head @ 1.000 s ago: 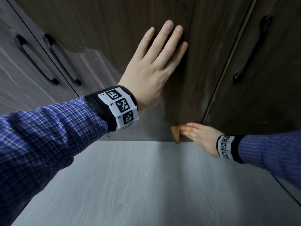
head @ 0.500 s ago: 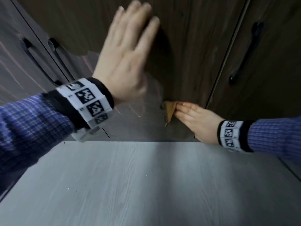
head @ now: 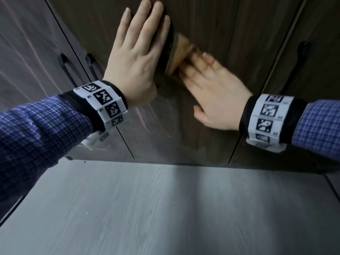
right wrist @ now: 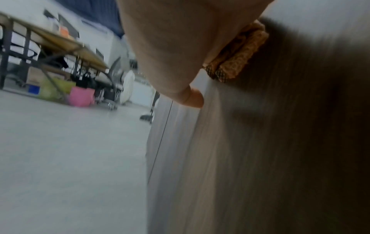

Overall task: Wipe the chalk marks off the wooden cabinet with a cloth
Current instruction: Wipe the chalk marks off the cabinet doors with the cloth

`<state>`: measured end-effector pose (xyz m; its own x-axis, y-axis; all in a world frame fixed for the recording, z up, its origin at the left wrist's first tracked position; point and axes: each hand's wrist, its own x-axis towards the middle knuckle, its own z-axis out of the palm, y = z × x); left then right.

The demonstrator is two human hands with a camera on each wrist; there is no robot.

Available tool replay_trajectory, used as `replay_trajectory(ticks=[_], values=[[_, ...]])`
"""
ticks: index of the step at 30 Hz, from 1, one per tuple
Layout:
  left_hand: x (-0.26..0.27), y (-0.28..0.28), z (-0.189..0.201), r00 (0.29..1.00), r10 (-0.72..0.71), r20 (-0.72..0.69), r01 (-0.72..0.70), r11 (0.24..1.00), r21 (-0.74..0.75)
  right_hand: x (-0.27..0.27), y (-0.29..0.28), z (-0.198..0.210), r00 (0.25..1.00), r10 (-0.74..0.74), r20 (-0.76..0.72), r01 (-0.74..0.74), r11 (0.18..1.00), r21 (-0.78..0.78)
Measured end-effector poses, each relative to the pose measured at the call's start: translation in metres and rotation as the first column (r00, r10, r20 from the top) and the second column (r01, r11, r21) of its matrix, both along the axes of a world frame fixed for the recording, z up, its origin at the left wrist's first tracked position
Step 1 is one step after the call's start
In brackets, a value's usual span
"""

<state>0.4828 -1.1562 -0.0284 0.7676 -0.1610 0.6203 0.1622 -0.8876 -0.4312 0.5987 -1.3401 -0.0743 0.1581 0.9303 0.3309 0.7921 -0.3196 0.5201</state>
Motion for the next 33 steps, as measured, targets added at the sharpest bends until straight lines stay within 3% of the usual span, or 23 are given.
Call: replay_trajectory(ticks=[3,7,11,14,17,20,23,26,29,33], values=[[-0.009,0.014,0.013,0.992,-0.123,0.029,0.124,0.991,-0.044,-0.008,0.008,0.012,0.998,-0.062,-0.007,0.063,0.998,0.026],[-0.024,0.039,0.028,0.993,-0.034,0.109,0.049,0.99,-0.133,-0.018,0.027,-0.052,0.997,0.021,-0.078,-0.034,0.985,-0.171],[-0.032,0.056,0.03,0.998,-0.009,0.057,0.01,1.0,-0.021,-0.023,0.031,-0.134,0.995,0.087,-0.055,-0.103,0.85,-0.517],[-0.037,0.063,0.031,1.0,0.011,0.023,-0.011,1.0,-0.007,-0.033,0.02,-0.166,0.999,-0.01,-0.034,-0.017,0.706,-0.708],[-0.036,0.062,0.028,1.0,0.018,-0.011,-0.018,1.0,-0.004,-0.036,0.022,-0.144,0.999,-0.043,-0.009,0.027,0.76,-0.649],[-0.037,0.065,0.032,0.999,0.036,-0.031,-0.034,0.999,0.037,-0.034,0.036,-0.069,0.989,0.004,-0.145,-0.058,0.925,-0.375],[-0.042,0.07,0.043,0.999,0.033,-0.017,-0.031,0.994,0.107,-0.034,0.051,0.017,0.992,0.126,-0.017,-0.128,0.986,-0.107],[-0.047,0.075,0.054,0.997,0.038,0.06,-0.039,0.999,0.02,-0.034,0.063,0.069,0.992,0.093,0.09,-0.095,0.995,0.025],[-0.056,0.085,0.052,0.986,0.122,0.113,-0.116,0.991,-0.064,-0.042,0.079,0.054,0.998,0.053,0.036,-0.055,0.997,0.048],[-0.062,0.086,0.041,0.972,0.234,0.015,-0.234,0.972,0.006,-0.047,0.095,-0.044,0.995,0.089,-0.047,-0.098,0.961,-0.258]])
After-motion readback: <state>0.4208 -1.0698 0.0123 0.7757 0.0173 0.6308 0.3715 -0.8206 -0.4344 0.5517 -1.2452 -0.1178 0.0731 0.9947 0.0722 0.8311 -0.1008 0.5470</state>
